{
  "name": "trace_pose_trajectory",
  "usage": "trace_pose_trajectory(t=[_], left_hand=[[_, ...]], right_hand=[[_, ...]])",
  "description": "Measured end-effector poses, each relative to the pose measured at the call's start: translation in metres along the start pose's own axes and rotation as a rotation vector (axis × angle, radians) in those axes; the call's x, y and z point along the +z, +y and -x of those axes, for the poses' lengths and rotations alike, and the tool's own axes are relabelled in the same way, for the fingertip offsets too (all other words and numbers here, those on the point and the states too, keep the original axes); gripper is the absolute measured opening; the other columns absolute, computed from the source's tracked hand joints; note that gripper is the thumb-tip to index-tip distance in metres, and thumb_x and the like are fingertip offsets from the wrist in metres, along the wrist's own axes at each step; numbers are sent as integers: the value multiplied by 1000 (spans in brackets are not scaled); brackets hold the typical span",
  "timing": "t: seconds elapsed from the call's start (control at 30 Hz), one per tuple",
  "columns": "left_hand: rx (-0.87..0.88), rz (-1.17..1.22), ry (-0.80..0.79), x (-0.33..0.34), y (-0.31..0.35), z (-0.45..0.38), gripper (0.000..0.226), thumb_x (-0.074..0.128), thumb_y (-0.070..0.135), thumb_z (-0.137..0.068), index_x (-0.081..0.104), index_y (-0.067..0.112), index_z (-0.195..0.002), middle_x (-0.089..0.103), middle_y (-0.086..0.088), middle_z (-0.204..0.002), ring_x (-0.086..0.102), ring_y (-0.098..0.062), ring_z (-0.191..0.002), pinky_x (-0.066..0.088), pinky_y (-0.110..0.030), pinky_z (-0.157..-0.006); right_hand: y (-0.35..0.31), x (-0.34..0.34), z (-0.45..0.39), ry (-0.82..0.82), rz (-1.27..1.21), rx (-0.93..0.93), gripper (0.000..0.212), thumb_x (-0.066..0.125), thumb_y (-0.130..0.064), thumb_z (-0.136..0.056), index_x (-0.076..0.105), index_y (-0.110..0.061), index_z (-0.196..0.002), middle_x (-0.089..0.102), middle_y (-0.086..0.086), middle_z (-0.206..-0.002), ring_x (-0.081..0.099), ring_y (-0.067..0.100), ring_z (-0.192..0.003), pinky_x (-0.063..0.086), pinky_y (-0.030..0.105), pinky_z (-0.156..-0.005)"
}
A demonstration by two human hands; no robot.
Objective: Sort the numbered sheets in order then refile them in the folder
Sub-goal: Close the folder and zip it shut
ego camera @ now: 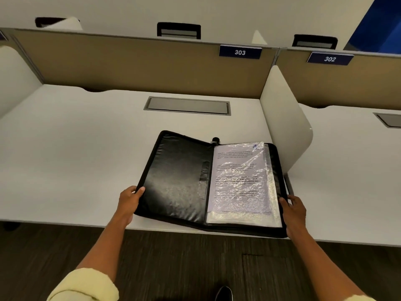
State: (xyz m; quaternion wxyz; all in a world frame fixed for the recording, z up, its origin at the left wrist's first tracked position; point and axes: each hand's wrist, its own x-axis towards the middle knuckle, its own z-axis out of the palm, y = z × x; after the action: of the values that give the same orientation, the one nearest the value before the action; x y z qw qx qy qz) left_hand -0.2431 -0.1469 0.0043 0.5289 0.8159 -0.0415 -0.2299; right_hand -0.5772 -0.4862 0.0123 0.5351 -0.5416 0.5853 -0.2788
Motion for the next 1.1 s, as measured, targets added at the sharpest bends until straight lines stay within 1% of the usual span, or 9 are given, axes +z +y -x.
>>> trace_pose_trajectory(t=[0.17,0.3,0.43,0.5,0.63,0.83,0.93,1.03,1.1], left_hand=[[60,93,8,-44,4,-16,20,56,24,-98,63,7,-106,64,-8,-103,59,-21,-96,49,-29,-78],[83,122,30,-92,5,-34,21,58,25,-98,64,7,-106,66,-8,-105,61,-23,-97,52,-30,-78],[109,119,77,-144,-1,-50,24,57,26,-98,65,6,-107,66,-9,-105,61,-23,-97,52,-30,-77],[109,112,112,-167,-5,-56,25,57,26,-98,64,4,-107,66,-10,-105,61,-25,-97,52,-35,-79],[99,119,169,-203,-9,-72,24,57,25,-98,64,4,-106,66,-11,-103,60,-26,-96,50,-34,-78],[68,82,237,-245,-11,-109,24,58,26,-98,64,3,-102,65,-11,-100,59,-27,-94,50,-33,-76],[53,46,257,-264,-10,-131,26,58,26,-98,64,0,-102,65,-15,-101,59,-27,-91,49,-34,-74],[35,9,275,-281,-5,-150,27,58,25,-98,63,-2,-100,64,-18,-99,56,-28,-86,46,-34,-68],[29,-15,281,-291,0,-163,27,58,26,-98,62,-1,-100,63,-17,-99,55,-27,-86,46,-32,-68]], right_hand=[[-1,43,28,-6,-44,-24,17,65,-18,-97,59,-19,-113,65,18,-115,62,33,-104,53,46,-92],[-7,87,51,-26,-67,-40,22,65,-18,-96,60,-16,-118,65,19,-116,61,34,-107,53,43,-90],[-15,138,72,-70,-93,-58,27,66,-19,-96,60,-12,-122,64,16,-114,59,28,-101,51,40,-90],[-23,162,82,-86,-108,-65,26,65,-16,-96,60,-11,-120,63,13,-110,59,25,-98,51,40,-92],[-39,207,93,-118,-133,-86,18,65,-11,-95,60,-12,-113,63,7,-94,59,18,-81,52,32,-80],[-48,280,93,-162,-151,-104,16,64,-7,-95,60,-10,-110,64,4,-80,61,7,-68,49,9,-55],[-48,314,88,-180,-165,-98,15,65,-6,-95,60,-10,-108,65,3,-79,64,0,-59,50,8,-54],[-47,343,86,-189,-183,-81,15,64,-5,-94,60,-8,-109,65,4,-80,63,11,-69,50,9,-55],[-48,362,84,-200,-185,-70,14,64,-5,-95,60,-8,-107,65,5,-81,64,7,-66,50,8,-55]])
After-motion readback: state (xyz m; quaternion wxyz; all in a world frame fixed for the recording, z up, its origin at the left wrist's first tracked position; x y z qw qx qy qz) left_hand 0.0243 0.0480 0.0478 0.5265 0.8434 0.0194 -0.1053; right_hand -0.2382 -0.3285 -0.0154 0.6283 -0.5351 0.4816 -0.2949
